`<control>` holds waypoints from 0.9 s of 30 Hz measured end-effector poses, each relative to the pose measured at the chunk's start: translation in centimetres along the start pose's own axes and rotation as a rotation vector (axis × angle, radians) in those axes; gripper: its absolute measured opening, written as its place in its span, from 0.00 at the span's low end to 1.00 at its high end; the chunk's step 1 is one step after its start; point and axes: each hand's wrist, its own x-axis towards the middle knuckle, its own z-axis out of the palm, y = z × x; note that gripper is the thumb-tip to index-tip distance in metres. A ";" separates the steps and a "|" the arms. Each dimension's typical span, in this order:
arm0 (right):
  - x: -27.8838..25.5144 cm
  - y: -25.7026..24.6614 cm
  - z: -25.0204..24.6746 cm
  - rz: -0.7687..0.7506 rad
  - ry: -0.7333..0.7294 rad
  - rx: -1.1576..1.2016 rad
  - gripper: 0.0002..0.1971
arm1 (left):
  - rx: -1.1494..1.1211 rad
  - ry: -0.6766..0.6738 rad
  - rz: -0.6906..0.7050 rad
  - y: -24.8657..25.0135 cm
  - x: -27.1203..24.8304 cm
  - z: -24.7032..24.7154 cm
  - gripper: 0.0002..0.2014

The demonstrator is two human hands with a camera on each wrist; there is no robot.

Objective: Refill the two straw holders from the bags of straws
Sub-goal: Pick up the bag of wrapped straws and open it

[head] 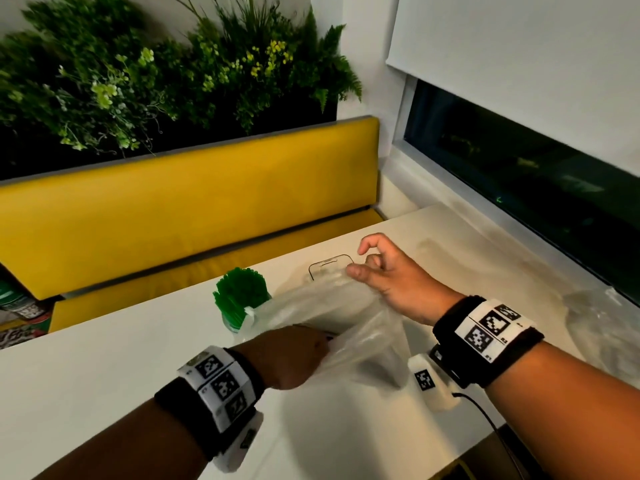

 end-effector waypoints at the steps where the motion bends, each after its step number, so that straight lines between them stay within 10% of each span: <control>1: -0.1 0.2 -0.3 -0.050 0.028 0.002 0.15 | 0.111 -0.046 -0.024 -0.4 0.1 0.5 0.17; 4: -0.6 1.3 -0.8 -0.096 -0.033 -0.163 0.08 | 0.236 -0.001 -0.044 -0.9 0.3 1.6 0.24; 9: -2.2 2.6 -1.0 0.280 -0.268 -0.918 0.20 | 0.160 0.540 0.149 -0.9 0.1 2.9 0.28; 16: -1.0 4.6 2.4 0.610 0.169 -0.002 0.21 | 0.226 0.883 0.495 -0.6 -0.4 6.7 0.16; 19: -0.3 5.2 1.7 0.555 0.260 0.057 0.10 | 0.268 0.731 0.506 -1.4 -1.2 8.5 0.12; 23: -0.9 7.2 2.0 0.361 -0.064 -0.424 0.19 | 0.278 0.106 0.167 -0.9 -1.4 8.4 0.19; 27: -0.7 9.0 3.3 0.268 -0.222 -0.439 0.23 | 0.052 0.211 0.122 1.0 2.7 5.3 0.21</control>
